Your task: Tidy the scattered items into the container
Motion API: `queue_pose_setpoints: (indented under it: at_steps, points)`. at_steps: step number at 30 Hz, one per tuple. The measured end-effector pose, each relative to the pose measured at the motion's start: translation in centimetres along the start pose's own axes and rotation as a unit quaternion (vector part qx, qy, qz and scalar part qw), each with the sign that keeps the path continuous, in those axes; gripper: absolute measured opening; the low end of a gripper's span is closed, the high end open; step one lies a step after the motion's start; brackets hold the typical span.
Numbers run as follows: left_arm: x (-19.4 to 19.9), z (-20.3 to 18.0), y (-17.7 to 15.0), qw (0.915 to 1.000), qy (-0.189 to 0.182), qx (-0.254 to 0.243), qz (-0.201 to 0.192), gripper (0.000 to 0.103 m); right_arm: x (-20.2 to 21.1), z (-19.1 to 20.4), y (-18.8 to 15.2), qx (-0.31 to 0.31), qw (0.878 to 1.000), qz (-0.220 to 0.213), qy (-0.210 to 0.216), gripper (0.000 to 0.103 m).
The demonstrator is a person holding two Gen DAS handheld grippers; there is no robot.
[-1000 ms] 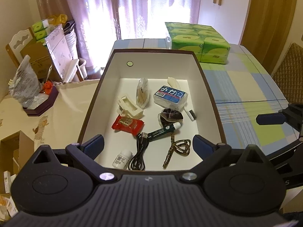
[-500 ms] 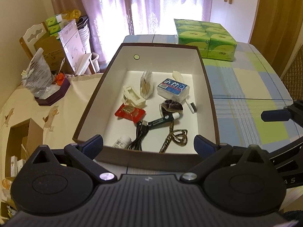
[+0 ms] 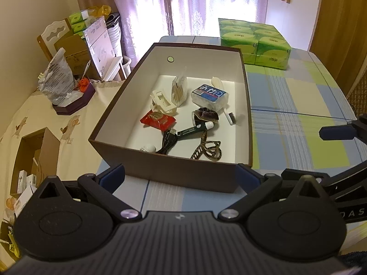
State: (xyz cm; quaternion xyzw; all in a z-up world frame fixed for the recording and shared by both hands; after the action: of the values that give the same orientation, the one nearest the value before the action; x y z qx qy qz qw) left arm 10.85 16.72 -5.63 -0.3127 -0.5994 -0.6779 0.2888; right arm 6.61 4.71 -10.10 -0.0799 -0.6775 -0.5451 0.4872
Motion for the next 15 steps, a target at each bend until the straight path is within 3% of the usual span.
queue_pose_setpoints:
  at_steps: [15]
  points:
    - [1.2, -2.8, -1.5, 0.9999, 0.012, 0.007, 0.004, 0.101, 1.8, -1.3, -1.8, 0.008, 1.0, 0.001, 0.009, 0.096]
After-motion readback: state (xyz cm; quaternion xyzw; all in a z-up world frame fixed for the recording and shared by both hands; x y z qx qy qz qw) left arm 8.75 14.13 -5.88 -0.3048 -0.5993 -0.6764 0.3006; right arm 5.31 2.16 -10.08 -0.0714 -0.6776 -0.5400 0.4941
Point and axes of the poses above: each gripper's, at about its wrist camera, not at the fingertips, and x roughly against the way its jaws point, z to its left, y to its top, the point moved 10 cm from there along -x, roughly the way its jaws point, and after that the axes turned 1 degree about -z, right-handed, at the moved point
